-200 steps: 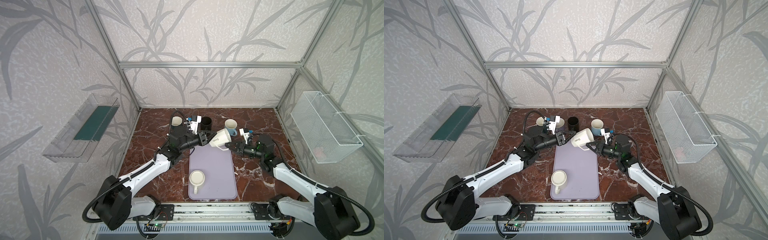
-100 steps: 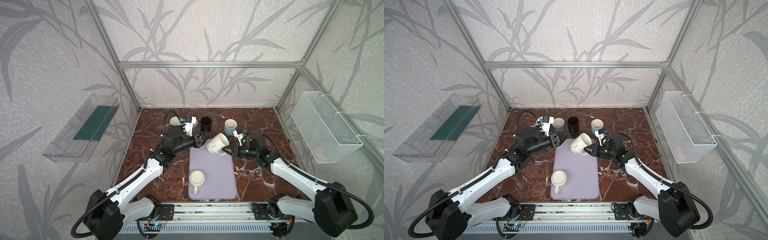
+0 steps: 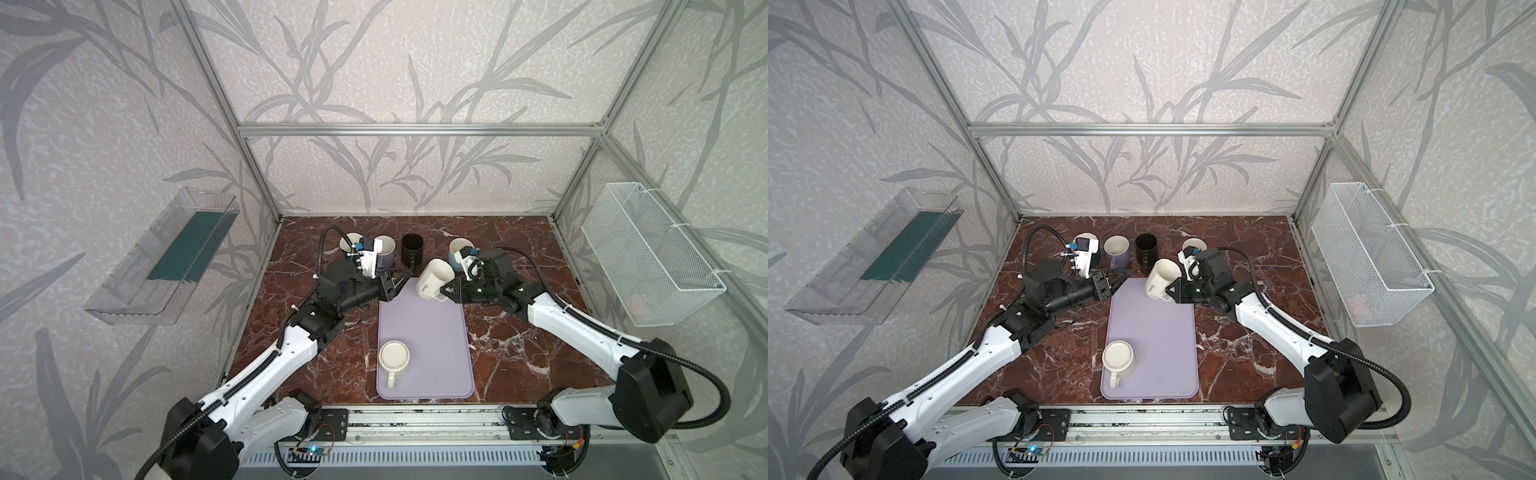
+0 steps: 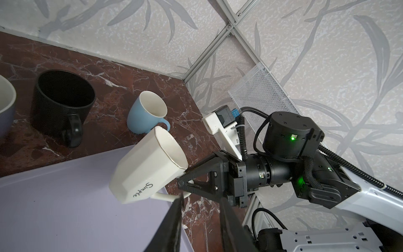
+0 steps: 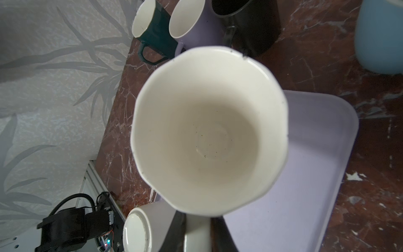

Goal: Turn the mug right side up
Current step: Place the mug at the top-center of the table.

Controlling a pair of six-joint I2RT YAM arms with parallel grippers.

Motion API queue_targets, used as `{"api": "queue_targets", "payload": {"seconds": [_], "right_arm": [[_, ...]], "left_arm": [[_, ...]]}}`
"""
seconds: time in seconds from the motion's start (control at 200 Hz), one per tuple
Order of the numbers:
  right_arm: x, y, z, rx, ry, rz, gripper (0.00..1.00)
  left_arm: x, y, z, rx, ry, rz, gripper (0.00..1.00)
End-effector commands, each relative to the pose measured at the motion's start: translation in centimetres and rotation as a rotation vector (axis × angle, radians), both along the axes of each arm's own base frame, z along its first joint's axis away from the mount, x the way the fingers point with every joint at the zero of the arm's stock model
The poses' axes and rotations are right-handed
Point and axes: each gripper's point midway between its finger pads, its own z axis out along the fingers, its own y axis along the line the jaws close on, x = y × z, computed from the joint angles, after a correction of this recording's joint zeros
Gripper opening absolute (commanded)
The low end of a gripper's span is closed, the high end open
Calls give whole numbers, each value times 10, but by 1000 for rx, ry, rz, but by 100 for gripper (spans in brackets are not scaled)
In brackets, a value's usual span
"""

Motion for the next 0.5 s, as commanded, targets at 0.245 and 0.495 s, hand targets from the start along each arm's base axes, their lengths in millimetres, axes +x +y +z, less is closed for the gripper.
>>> {"api": "queue_targets", "payload": {"seconds": [0.245,0.495], "right_arm": [[37,8,16,-100,-136,-41,0],[54,7,8,-162,-146,-72,0]], "left_arm": [[-2,11,-7,16,-3,23,31],[-3,16,-9,14,2,36,31]]}}
